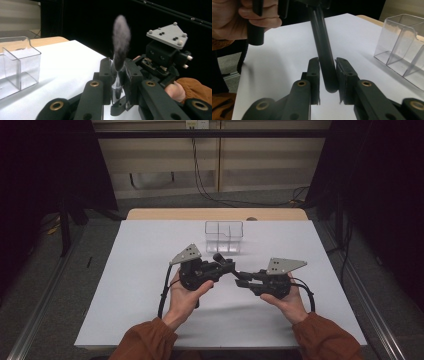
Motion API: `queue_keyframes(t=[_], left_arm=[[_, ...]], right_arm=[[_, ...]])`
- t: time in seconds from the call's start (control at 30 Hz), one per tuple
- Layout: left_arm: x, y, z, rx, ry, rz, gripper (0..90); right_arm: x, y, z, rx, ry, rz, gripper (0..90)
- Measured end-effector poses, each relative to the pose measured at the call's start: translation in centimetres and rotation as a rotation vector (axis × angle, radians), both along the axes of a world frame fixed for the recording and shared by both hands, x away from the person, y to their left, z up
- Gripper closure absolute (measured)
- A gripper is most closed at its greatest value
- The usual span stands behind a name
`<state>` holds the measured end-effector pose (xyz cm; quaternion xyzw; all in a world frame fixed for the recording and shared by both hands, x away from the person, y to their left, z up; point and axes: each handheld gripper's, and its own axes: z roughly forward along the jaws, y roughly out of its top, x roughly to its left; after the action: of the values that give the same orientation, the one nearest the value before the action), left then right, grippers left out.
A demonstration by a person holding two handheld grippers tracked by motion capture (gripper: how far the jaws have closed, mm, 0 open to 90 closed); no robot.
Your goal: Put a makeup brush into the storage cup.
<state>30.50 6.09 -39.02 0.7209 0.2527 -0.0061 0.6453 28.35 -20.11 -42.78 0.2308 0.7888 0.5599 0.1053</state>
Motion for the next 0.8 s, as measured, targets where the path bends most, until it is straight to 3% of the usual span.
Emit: queue_keyframes(t=[0.17, 0.5, 0.8], left_arm=[[-0.1, 0.0, 0.2, 0.012, -0.008, 0.002, 79.6], [0.2, 1.0, 0.8, 0.017, -0.010, 0.028, 79.7], [0.5, 1.8, 1.4, 0.050, -0.006, 0.021, 79.6]], right_arm=[[0.0, 0.0, 0.0, 0.008, 0.006, 0.009, 66.6], [0.0, -0.3, 0.0, 0.027, 0.027, 0.005, 38.4], [0.0, -0.4, -0.1, 0.046, 0.053, 0.007, 21.4]])
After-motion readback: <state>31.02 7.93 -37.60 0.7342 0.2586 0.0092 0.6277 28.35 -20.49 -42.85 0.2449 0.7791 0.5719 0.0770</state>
